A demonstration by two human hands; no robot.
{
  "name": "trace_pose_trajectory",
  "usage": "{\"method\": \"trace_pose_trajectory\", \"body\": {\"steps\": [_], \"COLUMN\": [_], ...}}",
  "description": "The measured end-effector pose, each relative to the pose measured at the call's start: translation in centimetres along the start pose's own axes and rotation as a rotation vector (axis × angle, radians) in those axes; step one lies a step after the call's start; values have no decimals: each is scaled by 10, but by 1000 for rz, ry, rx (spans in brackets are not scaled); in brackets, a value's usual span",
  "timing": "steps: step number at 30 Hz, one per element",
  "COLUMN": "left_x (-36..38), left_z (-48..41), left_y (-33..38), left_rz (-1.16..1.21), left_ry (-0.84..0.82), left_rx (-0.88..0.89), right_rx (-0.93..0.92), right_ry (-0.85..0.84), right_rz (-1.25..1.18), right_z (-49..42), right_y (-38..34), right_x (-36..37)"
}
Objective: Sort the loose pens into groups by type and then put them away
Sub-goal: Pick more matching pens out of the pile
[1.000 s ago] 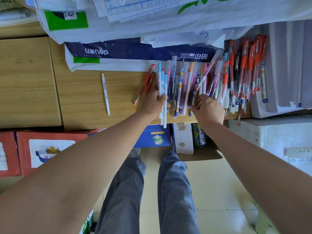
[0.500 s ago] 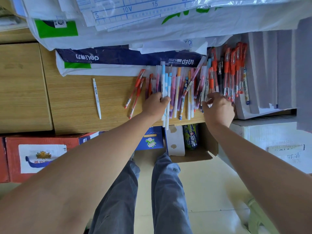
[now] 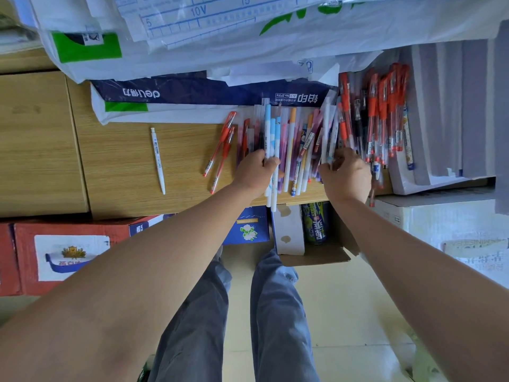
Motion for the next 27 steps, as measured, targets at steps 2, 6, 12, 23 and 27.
{"method": "trace_pose_trajectory", "body": {"steps": [2, 6, 12, 23, 27], "left_x": [-2, -4, 0, 14, 9], "left_z": [1, 3, 6, 12, 15], "left_y": [0, -1, -1, -2, -1], "left_rz": [-25, -57, -32, 5, 60], "left_ry": [25, 44, 9, 71, 76], "left_rx": [-1, -9, -45, 24, 38], "right_rx": [7, -27, -40, -185, -216], "right_ry": [-24, -70, -209, -323, -320], "right_rz": [-88, -170, -198, -13, 9], "right_z": [0, 4, 6, 14, 15], "right_y": [2, 10, 12, 6, -2], "right_x": [-5, -14, -22, 22, 26]}}
Point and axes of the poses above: each hand's wrist, its own z-axis away from the middle knuckle, its own x-axis out of the palm, y = z × x, the point moved 1 cm from there along -z, towards the middle knuckle, and after that the axes turned 1 degree about z, right-handed, at the moved point
